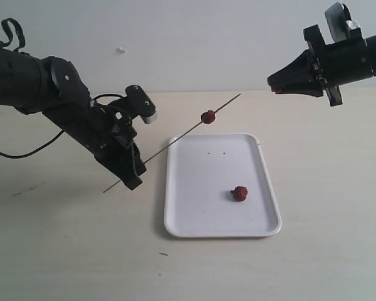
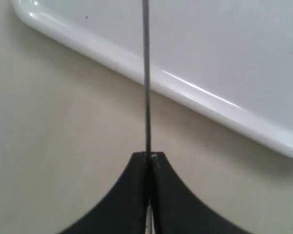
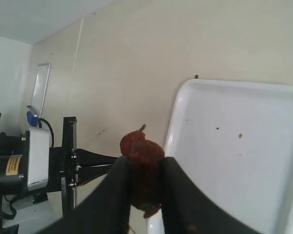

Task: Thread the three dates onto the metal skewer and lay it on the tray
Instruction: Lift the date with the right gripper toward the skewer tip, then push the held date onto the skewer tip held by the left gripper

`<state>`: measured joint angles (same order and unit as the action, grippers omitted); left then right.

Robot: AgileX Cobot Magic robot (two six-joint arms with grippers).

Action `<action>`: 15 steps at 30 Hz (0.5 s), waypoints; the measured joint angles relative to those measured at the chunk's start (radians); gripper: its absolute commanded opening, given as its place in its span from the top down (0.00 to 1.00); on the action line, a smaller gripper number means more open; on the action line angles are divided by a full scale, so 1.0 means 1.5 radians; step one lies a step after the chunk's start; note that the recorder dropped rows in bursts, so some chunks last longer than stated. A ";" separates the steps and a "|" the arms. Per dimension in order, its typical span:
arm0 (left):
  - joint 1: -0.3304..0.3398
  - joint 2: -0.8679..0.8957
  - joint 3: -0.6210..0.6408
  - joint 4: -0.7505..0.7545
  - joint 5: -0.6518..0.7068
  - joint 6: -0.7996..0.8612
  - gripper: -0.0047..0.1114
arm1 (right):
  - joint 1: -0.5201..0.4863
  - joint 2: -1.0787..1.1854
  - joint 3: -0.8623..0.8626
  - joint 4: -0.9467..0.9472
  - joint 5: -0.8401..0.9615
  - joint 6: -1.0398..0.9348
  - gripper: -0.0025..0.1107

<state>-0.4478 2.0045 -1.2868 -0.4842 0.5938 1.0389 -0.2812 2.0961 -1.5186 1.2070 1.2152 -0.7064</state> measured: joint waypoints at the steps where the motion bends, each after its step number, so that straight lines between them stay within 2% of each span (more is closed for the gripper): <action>1: 0.000 0.000 0.000 -0.009 -0.001 0.006 0.96 | 0.000 0.006 0.000 -0.002 0.000 -0.003 0.80; 15: -0.006 0.000 0.000 -0.028 0.009 0.049 0.96 | 0.000 0.045 0.000 0.020 0.000 -0.023 0.80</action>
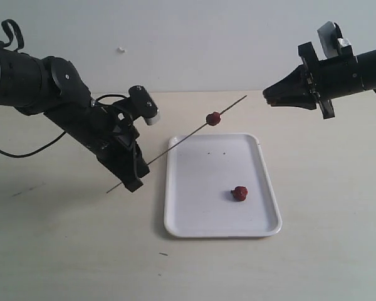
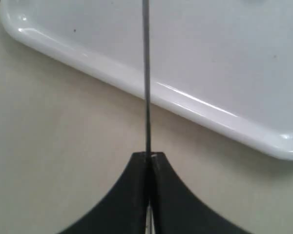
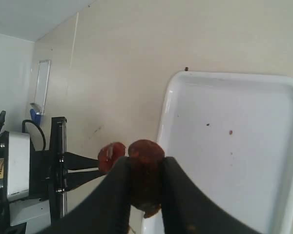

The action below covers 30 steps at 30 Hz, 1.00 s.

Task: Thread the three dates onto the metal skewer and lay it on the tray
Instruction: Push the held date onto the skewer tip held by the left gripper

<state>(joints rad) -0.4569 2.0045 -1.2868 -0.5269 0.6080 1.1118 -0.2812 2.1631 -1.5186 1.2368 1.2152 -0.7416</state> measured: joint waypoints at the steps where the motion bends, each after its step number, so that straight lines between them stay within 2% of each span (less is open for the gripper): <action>1: 0.000 0.000 0.000 0.000 0.003 0.002 0.96 | 0.000 0.000 0.000 0.003 0.000 0.000 0.80; 30: -0.003 0.000 0.001 0.000 0.003 0.009 0.96 | 0.024 0.001 0.000 0.025 0.002 -0.001 0.80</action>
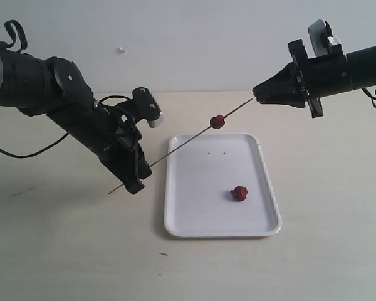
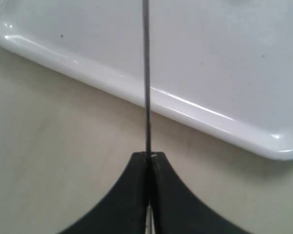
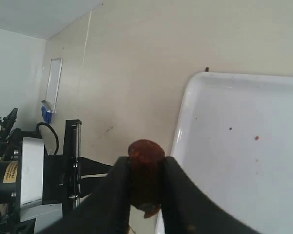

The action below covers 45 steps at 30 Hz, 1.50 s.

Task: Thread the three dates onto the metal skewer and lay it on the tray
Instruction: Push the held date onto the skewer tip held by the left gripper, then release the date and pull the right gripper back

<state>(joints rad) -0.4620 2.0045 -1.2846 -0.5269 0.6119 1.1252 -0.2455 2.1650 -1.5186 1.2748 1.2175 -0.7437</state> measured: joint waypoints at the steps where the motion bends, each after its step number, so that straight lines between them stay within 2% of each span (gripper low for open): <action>1: 0.000 0.000 0.000 0.000 0.000 0.001 0.96 | 0.000 0.000 0.000 0.000 0.000 0.000 0.80; 22: 0.000 0.000 0.000 0.000 0.000 0.002 0.96 | 0.029 0.000 0.000 -0.019 -0.003 -0.004 0.80; 45: 0.000 0.001 0.001 -0.029 -0.005 0.012 0.96 | 0.092 0.000 0.000 -0.020 -0.013 -0.023 0.80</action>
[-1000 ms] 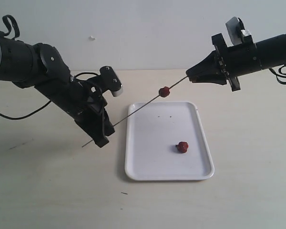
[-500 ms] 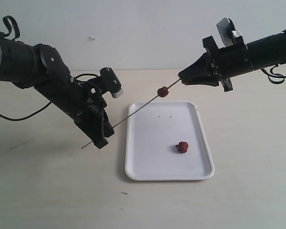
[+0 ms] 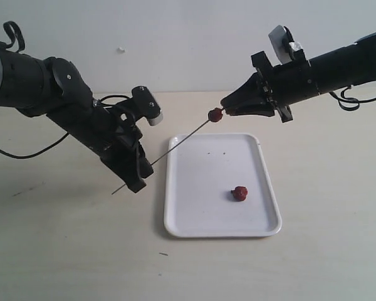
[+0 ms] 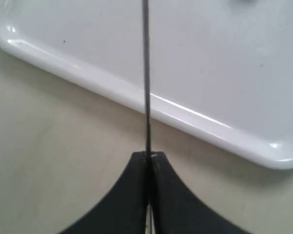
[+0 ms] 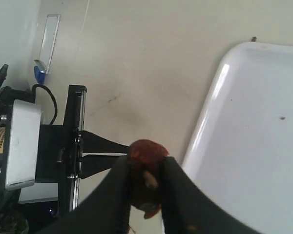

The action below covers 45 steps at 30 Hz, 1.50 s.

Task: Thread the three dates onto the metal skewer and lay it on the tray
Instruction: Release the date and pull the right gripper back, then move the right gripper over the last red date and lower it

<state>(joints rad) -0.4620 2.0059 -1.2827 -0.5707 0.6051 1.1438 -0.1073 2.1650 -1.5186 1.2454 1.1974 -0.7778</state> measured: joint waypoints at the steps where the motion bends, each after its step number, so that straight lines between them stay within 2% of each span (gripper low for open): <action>1: 0.000 0.000 0.000 -0.004 -0.001 0.000 0.96 | 0.001 0.000 0.000 0.000 0.000 0.000 0.80; 6: -0.001 0.000 0.000 -0.027 -0.008 0.004 0.96 | 0.001 0.000 0.000 0.000 0.000 -0.003 0.80; 8: -0.001 0.000 0.000 -0.037 -0.008 0.005 0.96 | 0.005 0.000 0.000 0.000 0.000 -0.006 0.76; 12: -0.001 0.000 0.000 -0.045 -0.010 0.005 0.96 | 0.007 0.000 0.000 0.000 0.002 -0.008 0.48; 14: -0.004 0.000 0.000 -0.045 -0.013 0.005 0.96 | 0.005 0.000 0.000 0.005 0.006 -0.009 0.43; 21: -0.001 0.000 0.000 -0.052 -0.019 0.005 0.96 | -0.049 0.000 0.000 0.019 0.016 -0.009 0.43; 27: 0.008 0.000 0.000 -0.054 -0.026 -0.003 0.96 | -0.053 -0.015 0.000 -0.027 0.015 -0.018 0.43; 32: 0.044 0.000 0.000 -0.054 -0.026 -0.053 0.96 | -0.029 -0.108 0.000 -0.254 0.013 -0.051 0.43; 33: 0.053 0.000 0.000 -0.054 -0.023 -0.066 0.96 | 0.001 -0.130 0.000 -0.348 0.013 -0.051 0.43; 35: 0.058 0.000 0.000 -0.054 -0.019 -0.076 0.96 | 0.049 -0.145 0.000 -0.421 0.013 -0.032 0.43; 39: 0.061 0.000 0.000 -0.054 -0.012 -0.081 0.96 | 0.119 -0.148 0.000 -0.483 0.015 0.012 0.43; 43: 0.061 0.000 0.000 -0.054 -0.009 -0.082 0.96 | 0.184 -0.148 0.000 -0.620 0.008 0.105 0.43; 45: 0.061 0.000 0.000 -0.054 -0.009 -0.082 0.96 | 0.204 -0.148 0.001 -0.669 -0.001 0.107 0.43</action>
<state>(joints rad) -0.3706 2.0059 -1.2827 -0.6521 0.5924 1.0204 0.1990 1.9434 -1.5164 0.2423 1.1960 -0.6175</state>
